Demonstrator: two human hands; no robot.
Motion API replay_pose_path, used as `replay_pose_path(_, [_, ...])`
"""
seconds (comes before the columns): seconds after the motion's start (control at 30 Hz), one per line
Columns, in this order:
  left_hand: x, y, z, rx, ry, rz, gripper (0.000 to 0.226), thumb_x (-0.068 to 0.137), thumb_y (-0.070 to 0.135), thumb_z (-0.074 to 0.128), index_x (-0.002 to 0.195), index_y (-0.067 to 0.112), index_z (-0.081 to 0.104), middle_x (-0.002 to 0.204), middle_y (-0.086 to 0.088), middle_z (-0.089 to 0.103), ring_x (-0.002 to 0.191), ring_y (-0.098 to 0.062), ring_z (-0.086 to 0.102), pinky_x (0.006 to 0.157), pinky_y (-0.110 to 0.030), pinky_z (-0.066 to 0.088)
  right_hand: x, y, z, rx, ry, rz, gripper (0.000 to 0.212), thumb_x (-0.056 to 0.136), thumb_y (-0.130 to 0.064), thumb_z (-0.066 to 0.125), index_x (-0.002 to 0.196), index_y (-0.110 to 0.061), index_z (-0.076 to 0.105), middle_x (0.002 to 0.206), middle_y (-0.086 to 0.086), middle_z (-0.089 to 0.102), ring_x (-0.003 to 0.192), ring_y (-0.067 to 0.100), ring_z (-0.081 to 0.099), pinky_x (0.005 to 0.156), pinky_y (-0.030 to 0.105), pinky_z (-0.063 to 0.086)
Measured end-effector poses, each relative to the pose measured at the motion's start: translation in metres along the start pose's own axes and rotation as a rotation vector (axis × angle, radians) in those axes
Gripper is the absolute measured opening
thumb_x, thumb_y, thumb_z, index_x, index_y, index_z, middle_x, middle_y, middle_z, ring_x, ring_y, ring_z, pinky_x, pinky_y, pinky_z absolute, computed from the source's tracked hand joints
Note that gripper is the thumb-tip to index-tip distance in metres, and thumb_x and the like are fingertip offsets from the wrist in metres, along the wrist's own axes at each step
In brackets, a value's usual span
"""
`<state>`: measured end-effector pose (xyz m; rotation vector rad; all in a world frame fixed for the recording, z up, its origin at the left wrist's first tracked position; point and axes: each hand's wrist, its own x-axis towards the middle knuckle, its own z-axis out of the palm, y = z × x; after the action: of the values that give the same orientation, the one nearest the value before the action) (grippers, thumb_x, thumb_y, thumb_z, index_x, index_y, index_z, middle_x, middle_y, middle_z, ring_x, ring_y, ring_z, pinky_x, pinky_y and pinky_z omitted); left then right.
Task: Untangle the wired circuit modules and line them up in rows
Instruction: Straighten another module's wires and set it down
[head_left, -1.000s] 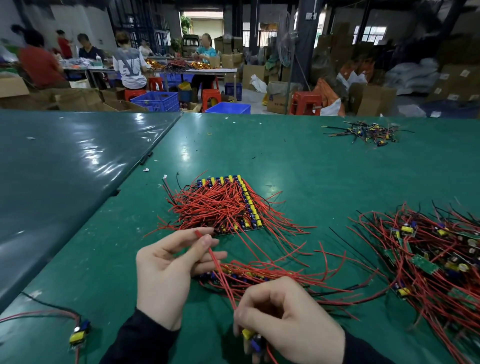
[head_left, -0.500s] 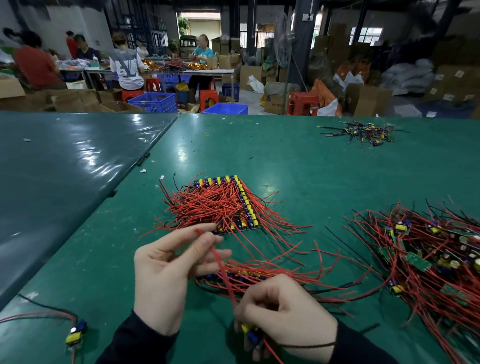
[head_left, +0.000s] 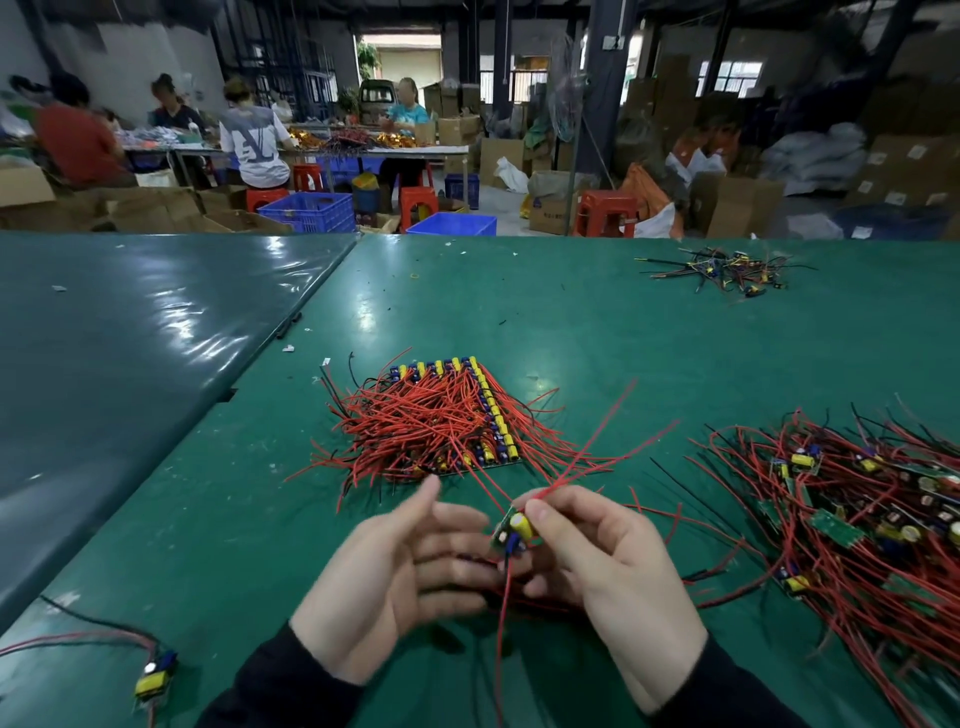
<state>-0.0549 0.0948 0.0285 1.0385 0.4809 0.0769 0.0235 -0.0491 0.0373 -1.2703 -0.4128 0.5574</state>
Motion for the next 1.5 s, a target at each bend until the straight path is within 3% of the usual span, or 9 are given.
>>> replay_pose_path(0.13, [-0.007,0.000,0.004,0.216,-0.208,-0.017,0.027,0.071,0.035,0.074,0.082,0.010,0.074,0.074,-0.016,0.068,0.062,-0.024,0.067,0.052,-0.028,0.054,0.001,0.000,-0.003,-0.059,0.069,-0.071,0.009,0.088,-0.004,0.058,0.083,0.002,0.063,0.065,0.009,0.067,0.054,0.019,0.065,0.043,0.023,0.049])
replay_pose_path(0.4, [-0.006,-0.005,0.010,0.294,-0.132,0.113,0.014,0.064,0.019,0.071,0.062,0.006,0.069,0.054,-0.016,0.058,0.042,-0.019,0.058,0.043,-0.022,0.048,0.003,0.000,-0.007,-0.218,-0.031,-0.134,0.008,0.077,-0.007,0.076,0.082,-0.009,0.069,0.073,0.007,0.070,0.064,0.011,0.064,0.052,0.017,0.046])
replay_pose_path(0.57, [-0.008,-0.005,0.009,0.317,-0.146,0.102,0.019,0.062,0.020,0.074,0.067,0.002,0.071,0.051,-0.014,0.056,0.040,-0.019,0.054,0.042,-0.024,0.047,0.005,-0.004,-0.012,-0.285,-0.066,-0.102,0.027,0.058,-0.029,0.079,0.077,-0.010,0.072,0.074,0.007,0.074,0.065,0.011,0.066,0.061,0.020,0.049])
replay_pose_path(0.77, [-0.008,-0.004,0.006,0.200,-0.207,0.006,0.008,0.075,0.009,0.072,0.076,0.001,0.074,0.064,-0.011,0.062,0.049,-0.019,0.061,0.047,-0.029,0.052,0.007,-0.009,-0.013,-0.163,-0.061,-0.086,0.029,0.054,-0.024,0.079,0.074,-0.005,0.072,0.073,0.015,0.073,0.063,0.020,0.066,0.061,0.026,0.054])
replay_pose_path(1.1, [-0.002,-0.011,0.006,0.440,0.078,0.283,0.013,0.073,0.003,0.073,0.061,-0.002,0.071,0.046,-0.010,0.055,0.031,-0.016,0.047,0.036,-0.020,0.040,0.006,-0.004,-0.009,-0.048,-0.083,0.002,0.027,0.058,-0.009,0.077,0.078,0.005,0.066,0.064,0.015,0.068,0.054,0.016,0.062,0.054,0.020,0.052])
replay_pose_path(1.2, [-0.004,-0.001,0.000,0.372,0.008,0.146,0.021,0.060,0.022,0.078,0.065,0.002,0.073,0.047,-0.008,0.052,0.031,-0.012,0.042,0.033,-0.018,0.038,0.008,-0.007,-0.011,0.016,-0.015,-0.047,0.036,0.052,-0.017,0.079,0.078,0.004,0.068,0.070,0.017,0.070,0.059,0.021,0.065,0.058,0.024,0.056])
replay_pose_path(1.3, [-0.008,0.012,-0.014,0.196,-0.111,0.004,0.030,0.055,0.018,0.089,0.077,0.003,0.075,0.048,-0.003,0.047,0.032,-0.008,0.037,0.033,-0.014,0.034,0.008,-0.014,-0.014,0.040,0.033,-0.124,0.031,0.050,-0.020,0.079,0.076,-0.004,0.071,0.074,0.017,0.071,0.063,0.023,0.067,0.059,0.024,0.056])
replay_pose_path(1.4, [-0.008,0.023,-0.025,-0.084,-0.116,0.041,0.066,0.030,0.021,0.096,0.089,0.002,0.075,0.054,-0.002,0.054,0.038,-0.006,0.046,0.034,-0.018,0.042,0.006,-0.016,-0.014,-0.020,0.039,-0.179,0.034,0.048,-0.011,0.089,0.077,-0.008,0.072,0.072,0.017,0.070,0.062,0.024,0.066,0.058,0.025,0.055])
replay_pose_path(1.5, [-0.008,0.025,-0.024,-0.413,-0.133,0.117,0.081,0.026,0.013,0.097,0.102,-0.001,0.071,0.077,-0.008,0.069,0.060,-0.012,0.067,0.052,-0.023,0.057,0.003,-0.013,-0.011,-0.061,0.026,-0.217,0.029,0.055,-0.009,0.082,0.081,-0.013,0.070,0.076,0.015,0.069,0.068,0.032,0.067,0.064,0.033,0.054])
